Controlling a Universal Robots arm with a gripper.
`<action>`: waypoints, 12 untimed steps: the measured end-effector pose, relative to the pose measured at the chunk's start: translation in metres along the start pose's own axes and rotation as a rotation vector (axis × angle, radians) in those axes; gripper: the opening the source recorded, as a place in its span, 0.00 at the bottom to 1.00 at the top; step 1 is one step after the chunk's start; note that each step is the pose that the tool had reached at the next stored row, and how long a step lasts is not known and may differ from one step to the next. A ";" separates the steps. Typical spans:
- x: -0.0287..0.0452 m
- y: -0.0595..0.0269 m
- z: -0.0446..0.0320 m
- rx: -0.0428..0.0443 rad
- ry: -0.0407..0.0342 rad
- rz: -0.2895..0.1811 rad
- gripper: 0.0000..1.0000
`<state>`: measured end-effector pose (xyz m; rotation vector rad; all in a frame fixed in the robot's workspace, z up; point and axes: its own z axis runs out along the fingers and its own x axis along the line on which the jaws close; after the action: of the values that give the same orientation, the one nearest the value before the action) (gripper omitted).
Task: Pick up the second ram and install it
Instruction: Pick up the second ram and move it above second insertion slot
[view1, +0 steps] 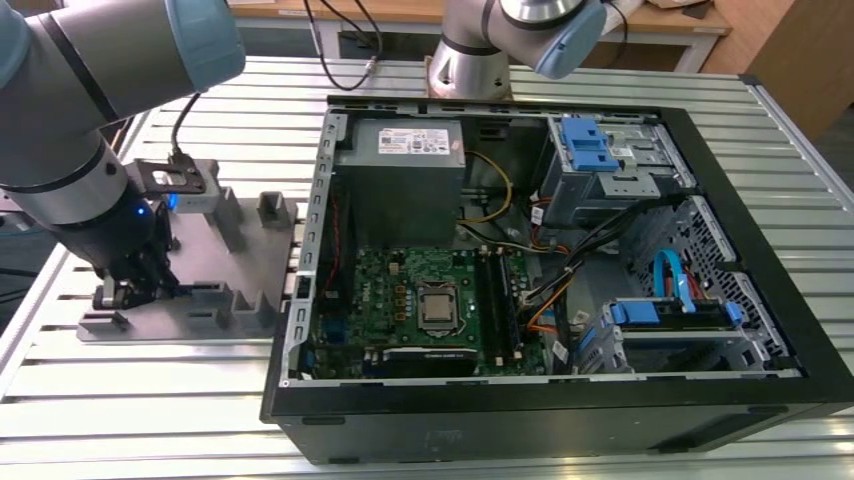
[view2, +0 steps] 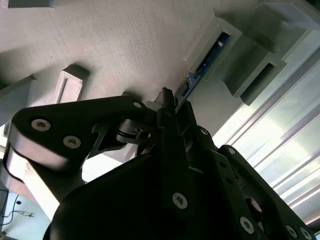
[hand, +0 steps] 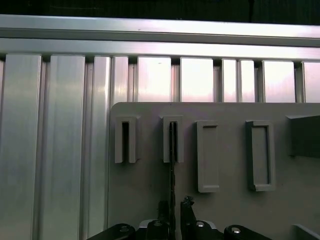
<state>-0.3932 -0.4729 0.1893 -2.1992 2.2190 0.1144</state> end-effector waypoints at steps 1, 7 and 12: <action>0.0000 0.0000 0.0000 0.0000 0.0000 0.000 0.24; 0.0000 0.0000 0.0002 0.0001 -0.0001 0.000 0.22; 0.0000 0.0000 0.0002 0.0000 -0.0001 0.000 0.14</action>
<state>-0.3932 -0.4729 0.1890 -2.1992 2.2189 0.1144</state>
